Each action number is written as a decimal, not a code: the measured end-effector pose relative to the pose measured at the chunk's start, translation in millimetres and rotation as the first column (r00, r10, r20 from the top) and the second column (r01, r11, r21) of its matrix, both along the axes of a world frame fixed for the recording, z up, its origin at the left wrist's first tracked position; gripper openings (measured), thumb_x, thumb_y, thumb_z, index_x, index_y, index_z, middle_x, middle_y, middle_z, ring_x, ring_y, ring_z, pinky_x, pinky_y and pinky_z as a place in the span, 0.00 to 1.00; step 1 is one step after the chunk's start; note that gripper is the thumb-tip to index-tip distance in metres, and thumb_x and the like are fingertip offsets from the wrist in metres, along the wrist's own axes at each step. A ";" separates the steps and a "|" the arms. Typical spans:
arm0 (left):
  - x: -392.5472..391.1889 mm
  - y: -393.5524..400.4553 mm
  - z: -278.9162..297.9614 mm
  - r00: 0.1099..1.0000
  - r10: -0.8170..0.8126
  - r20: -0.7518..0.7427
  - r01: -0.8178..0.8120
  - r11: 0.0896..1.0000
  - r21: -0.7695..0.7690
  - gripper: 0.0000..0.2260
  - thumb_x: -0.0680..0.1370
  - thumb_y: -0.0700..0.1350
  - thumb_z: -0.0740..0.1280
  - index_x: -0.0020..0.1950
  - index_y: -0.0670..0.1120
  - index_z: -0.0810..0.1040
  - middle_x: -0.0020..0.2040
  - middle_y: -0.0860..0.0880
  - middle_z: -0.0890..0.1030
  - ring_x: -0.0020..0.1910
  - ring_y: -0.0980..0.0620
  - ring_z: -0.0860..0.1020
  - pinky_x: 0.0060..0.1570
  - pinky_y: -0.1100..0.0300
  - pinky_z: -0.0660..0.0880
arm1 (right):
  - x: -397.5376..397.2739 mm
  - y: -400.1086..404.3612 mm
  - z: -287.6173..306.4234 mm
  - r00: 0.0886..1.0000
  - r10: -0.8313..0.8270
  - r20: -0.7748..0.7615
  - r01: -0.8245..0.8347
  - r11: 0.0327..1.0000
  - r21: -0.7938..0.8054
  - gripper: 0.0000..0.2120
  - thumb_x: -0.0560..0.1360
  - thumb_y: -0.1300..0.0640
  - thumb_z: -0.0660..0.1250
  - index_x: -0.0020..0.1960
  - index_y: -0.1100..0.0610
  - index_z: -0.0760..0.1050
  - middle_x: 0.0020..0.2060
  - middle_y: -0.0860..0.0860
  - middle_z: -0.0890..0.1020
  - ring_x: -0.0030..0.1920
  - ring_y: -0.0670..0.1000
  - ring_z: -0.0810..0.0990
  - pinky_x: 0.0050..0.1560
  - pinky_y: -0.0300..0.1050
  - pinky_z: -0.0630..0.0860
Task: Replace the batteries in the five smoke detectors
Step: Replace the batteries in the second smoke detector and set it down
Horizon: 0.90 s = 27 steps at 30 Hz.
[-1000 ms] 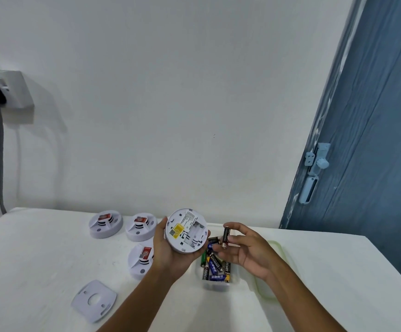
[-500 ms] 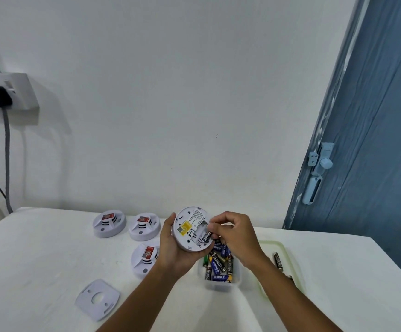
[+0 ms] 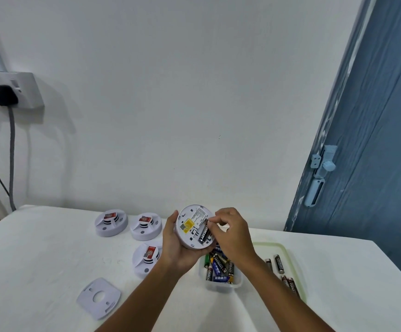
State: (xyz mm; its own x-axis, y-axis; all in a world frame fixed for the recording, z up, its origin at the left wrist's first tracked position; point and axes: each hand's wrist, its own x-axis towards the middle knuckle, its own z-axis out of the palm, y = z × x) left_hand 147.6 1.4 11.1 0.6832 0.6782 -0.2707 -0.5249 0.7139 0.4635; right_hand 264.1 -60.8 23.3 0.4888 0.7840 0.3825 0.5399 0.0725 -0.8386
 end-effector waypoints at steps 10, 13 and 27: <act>1.6 8.1 1.1 0.999 0.015 -0.044 -0.015 1.000 0.014 0.23 0.76 0.61 0.60 0.56 0.43 0.80 0.48 0.38 0.83 0.51 0.41 0.76 0.54 0.45 0.71 | 13.6 -15.0 -13.5 0.894 0.193 0.405 -0.118 0.972 -0.202 0.23 0.74 0.67 0.57 0.66 0.54 0.76 0.68 0.48 0.66 0.62 0.48 0.70 0.56 0.38 0.74; -1.9 7.9 -8.9 0.998 0.038 -0.048 -0.038 0.999 0.008 0.23 0.77 0.60 0.60 0.56 0.43 0.79 0.47 0.39 0.83 0.53 0.40 0.76 0.53 0.45 0.71 | 21.4 -13.7 -13.9 0.896 0.256 0.363 -0.131 0.934 -0.333 0.25 0.75 0.69 0.56 0.67 0.52 0.74 0.67 0.48 0.67 0.63 0.49 0.71 0.61 0.44 0.73; -9.7 11.3 -28.6 0.988 0.155 -0.015 -0.156 0.980 -0.125 0.24 0.75 0.61 0.63 0.62 0.44 0.77 0.59 0.37 0.79 0.60 0.35 0.74 0.59 0.42 0.71 | -1.7 15.4 -38.2 0.922 0.289 0.257 -0.014 0.689 -0.724 0.02 0.70 0.67 0.63 0.43 0.63 0.72 0.42 0.56 0.75 0.45 0.58 0.78 0.42 0.43 0.68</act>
